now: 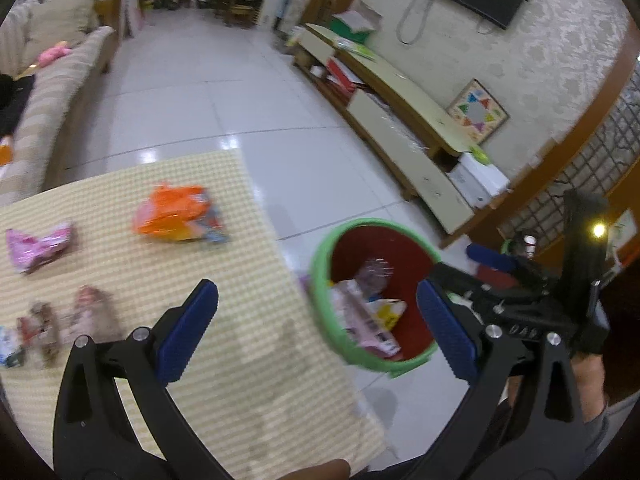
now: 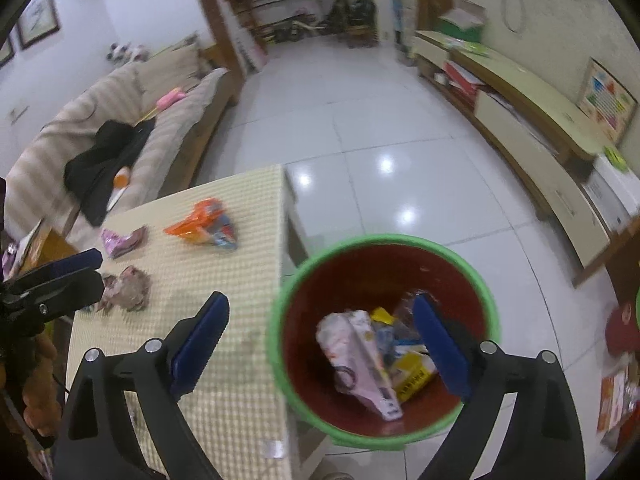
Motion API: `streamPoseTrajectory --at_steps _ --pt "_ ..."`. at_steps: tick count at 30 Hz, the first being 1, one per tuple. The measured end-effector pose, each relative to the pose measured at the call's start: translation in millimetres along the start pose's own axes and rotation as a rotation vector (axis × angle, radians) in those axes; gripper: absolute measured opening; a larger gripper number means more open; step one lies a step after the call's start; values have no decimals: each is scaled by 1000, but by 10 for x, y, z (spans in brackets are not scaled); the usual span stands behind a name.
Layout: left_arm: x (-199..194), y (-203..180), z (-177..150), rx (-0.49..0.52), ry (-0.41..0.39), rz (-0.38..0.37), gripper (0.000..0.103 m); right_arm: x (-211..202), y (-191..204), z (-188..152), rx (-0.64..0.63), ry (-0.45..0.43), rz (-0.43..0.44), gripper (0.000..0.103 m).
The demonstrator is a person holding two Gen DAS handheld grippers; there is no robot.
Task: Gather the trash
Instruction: 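Move both open tools back over the table toward the snack bags, then grasp the orange snack bag with the right tool while the left tool grasps the blue-white bag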
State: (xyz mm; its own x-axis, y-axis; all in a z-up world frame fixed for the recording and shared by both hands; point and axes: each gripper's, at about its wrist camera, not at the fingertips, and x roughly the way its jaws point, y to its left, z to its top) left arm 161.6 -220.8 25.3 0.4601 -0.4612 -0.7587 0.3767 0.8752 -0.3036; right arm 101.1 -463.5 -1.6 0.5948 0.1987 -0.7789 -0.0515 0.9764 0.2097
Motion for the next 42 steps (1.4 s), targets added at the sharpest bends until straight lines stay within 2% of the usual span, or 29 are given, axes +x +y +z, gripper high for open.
streamPoseTrajectory --at_steps 9,18,23,26,30,36,42 --pt "-459 834 -257 -118 -32 123 97 220 801 186 -118 13 96 91" --pt "-883 1620 -665 -200 -45 259 97 513 1514 127 -243 38 105 94" --pt "-1058 2100 -842 -224 -40 338 97 658 1662 127 -274 15 79 94" --pt "-1097 2347 -907 -219 -21 349 97 776 1737 175 -300 -10 55 94" --pt "-1069 2642 -954 -192 11 374 97 990 1834 235 -322 2 41 94" --pt "-892 3089 -1023 -183 75 402 97 1356 1839 339 -336 24 4 94" --pt "-660 3338 -1125 -179 127 401 97 1741 1819 469 -351 41 -12 94"
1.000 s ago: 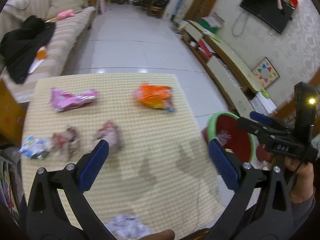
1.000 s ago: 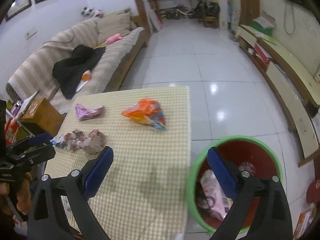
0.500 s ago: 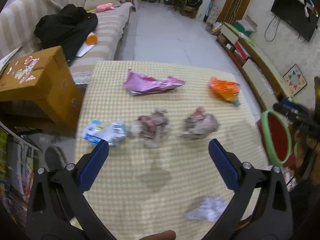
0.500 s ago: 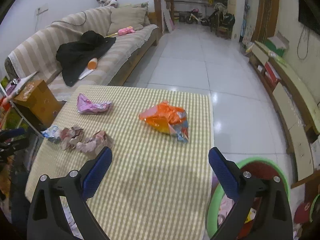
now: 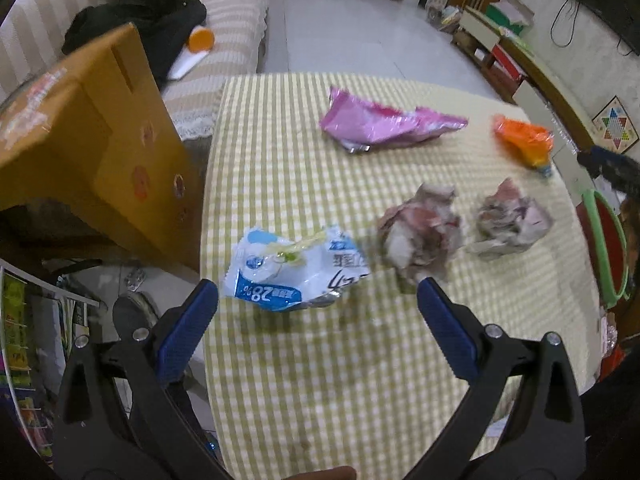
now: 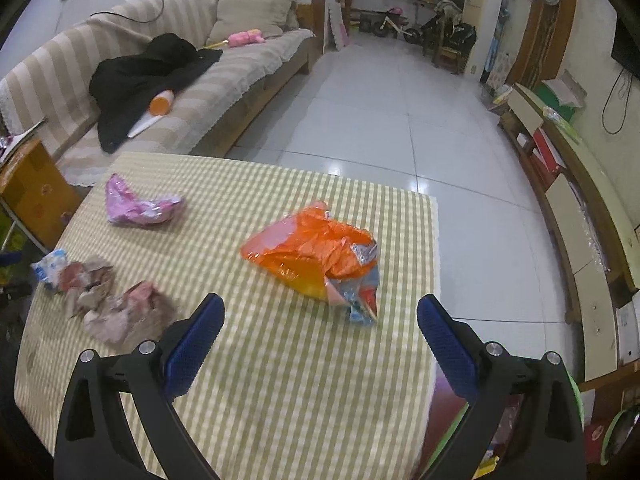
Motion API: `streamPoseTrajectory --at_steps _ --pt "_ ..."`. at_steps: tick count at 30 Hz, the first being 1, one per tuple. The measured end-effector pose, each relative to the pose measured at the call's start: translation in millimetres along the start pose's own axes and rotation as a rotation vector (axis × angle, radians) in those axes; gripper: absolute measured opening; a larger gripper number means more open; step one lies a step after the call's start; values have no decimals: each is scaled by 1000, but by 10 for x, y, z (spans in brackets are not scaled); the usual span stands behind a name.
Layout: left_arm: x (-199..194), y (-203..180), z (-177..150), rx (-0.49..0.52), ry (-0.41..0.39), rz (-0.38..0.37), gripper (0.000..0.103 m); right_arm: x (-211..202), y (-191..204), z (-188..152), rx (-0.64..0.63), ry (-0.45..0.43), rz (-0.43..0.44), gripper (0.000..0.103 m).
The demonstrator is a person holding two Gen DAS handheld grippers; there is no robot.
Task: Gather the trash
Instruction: 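Grasp the orange snack bag with the right tool while the left tool grasps the blue-white bag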
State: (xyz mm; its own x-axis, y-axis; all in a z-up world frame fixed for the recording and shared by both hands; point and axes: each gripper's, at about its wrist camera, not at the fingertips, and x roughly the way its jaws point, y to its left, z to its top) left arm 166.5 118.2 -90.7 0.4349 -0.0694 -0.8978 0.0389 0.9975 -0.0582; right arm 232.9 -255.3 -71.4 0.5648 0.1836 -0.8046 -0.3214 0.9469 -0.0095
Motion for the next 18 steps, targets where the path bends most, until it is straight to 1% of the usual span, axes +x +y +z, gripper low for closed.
streamPoseTrajectory --at_steps 5,9,13,14,15,17,18 --pt "201 23 -7 8 21 18 97 316 -14 172 4 19 9 94" --pt "309 19 4 7 25 39 97 601 16 264 -36 54 -31 94" --pt "369 4 11 -2 29 36 97 881 17 255 -58 112 -50 94" --pt "377 -8 8 2 29 33 97 908 14 240 -56 114 -46 94" --pt "384 -18 4 6 31 31 95 933 5 225 -51 116 -39 94" --pt "398 -36 -8 12 34 22 83 950 -17 201 -39 117 -27 89" --pt "405 -41 -24 13 40 19 74 942 -22 192 -35 114 -25 81"
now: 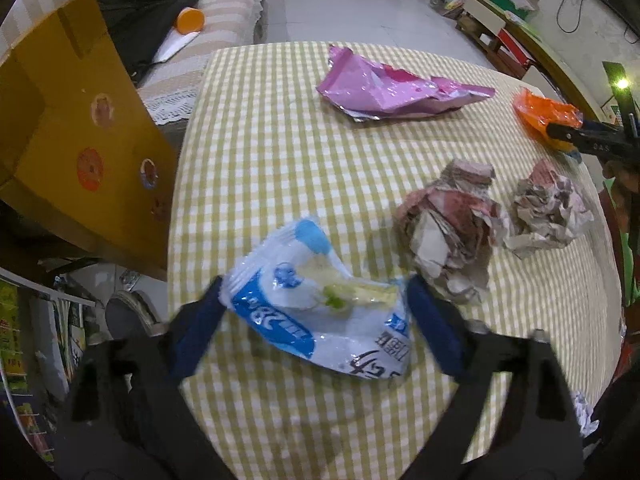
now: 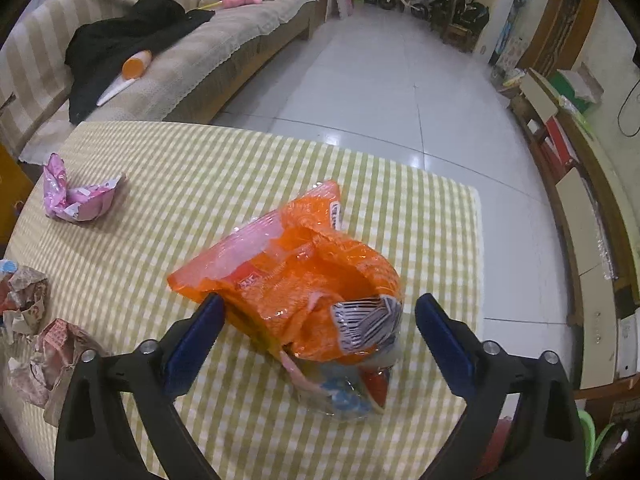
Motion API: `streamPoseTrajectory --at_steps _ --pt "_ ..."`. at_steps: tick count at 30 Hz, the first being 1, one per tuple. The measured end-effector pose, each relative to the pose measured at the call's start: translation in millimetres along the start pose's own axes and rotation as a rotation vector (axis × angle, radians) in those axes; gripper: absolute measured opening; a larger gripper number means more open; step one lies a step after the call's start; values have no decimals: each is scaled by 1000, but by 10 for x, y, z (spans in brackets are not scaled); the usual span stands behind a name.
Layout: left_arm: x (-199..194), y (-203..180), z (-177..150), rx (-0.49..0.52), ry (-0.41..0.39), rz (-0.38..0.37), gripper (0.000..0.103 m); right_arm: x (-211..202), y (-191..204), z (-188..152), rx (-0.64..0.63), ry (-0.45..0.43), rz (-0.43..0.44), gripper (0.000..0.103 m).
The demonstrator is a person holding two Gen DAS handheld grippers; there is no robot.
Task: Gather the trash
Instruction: 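Grasp the orange snack bag with the right tool while the left tool grasps the blue-white bag, then carry both bags over the green bin and open both tools to drop them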
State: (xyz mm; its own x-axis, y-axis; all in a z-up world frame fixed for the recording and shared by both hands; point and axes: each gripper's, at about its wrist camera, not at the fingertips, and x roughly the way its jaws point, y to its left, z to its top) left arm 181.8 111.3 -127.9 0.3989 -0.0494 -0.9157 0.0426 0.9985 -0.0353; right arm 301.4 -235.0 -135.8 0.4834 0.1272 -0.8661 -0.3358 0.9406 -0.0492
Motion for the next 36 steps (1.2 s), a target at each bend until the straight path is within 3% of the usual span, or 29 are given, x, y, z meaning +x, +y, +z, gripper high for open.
streamPoseTrajectory --at_steps 1,3,7,13,22,29,36 --pt "11 -3 -4 -1 5 -1 67 1 -19 -13 7 -2 3 71" --pt "5 -17 -39 -4 10 -14 64 -3 -30 -28 20 7 6 61" --pt "-14 18 -70 -45 9 -48 56 -100 -47 -74 43 -11 17 54" --pt "-146 29 -113 -81 -17 -56 46 -366 -112 -144 75 -64 51 51" --pt "-517 -26 -120 -108 -81 -78 45 -908 -33 -239 69 -129 79 50" --pt "-951 -143 -134 -102 -149 -110 45 -1553 98 -427 39 -194 97 50" --pt "-1273 -386 -118 -46 -193 -121 45 -2110 59 -737 57 -235 99 51"
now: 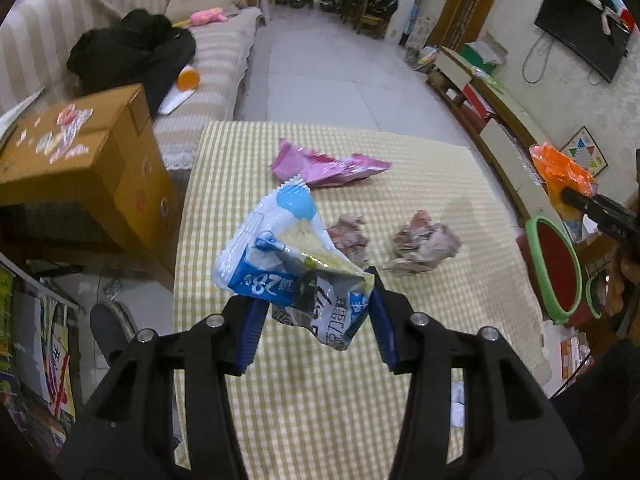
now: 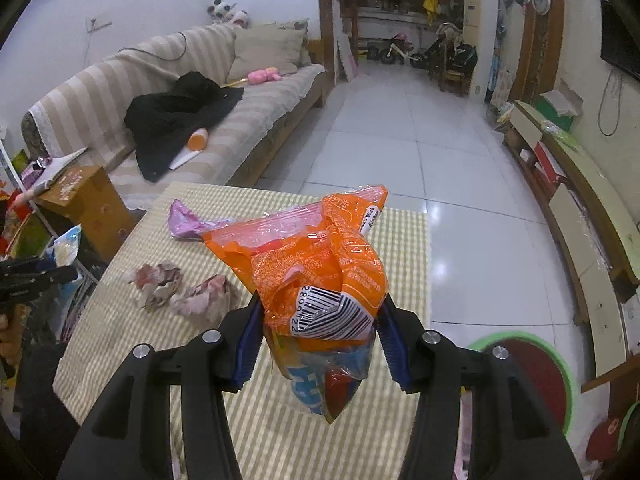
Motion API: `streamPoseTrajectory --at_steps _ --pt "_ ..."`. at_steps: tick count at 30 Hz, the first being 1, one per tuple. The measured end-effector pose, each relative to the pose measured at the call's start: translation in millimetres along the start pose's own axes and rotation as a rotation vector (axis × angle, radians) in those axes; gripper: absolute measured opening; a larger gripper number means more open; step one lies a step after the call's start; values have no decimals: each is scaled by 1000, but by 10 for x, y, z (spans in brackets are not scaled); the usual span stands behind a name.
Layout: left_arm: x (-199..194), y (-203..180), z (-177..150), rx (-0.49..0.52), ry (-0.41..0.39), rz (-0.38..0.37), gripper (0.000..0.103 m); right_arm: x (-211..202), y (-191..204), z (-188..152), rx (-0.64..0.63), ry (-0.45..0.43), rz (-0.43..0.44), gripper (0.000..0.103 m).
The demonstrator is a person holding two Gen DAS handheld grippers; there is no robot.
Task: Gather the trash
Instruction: 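Carry both bags over the green bin and open both tools to drop them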
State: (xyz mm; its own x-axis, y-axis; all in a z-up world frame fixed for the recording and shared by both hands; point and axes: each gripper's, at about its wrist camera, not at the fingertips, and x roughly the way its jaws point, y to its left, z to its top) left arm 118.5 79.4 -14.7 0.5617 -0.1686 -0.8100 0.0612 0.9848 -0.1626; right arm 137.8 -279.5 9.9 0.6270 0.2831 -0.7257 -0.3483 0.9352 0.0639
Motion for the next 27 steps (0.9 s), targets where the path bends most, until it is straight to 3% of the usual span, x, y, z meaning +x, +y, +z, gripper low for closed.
streamPoseTrajectory --at_steps 8,27 --pt "-142 -548 140 66 -24 -74 45 -502 -236 -226 51 -35 -23 51" --pt "327 -2455 403 298 25 -304 45 -983 -1505 -949 328 -47 -121 51"
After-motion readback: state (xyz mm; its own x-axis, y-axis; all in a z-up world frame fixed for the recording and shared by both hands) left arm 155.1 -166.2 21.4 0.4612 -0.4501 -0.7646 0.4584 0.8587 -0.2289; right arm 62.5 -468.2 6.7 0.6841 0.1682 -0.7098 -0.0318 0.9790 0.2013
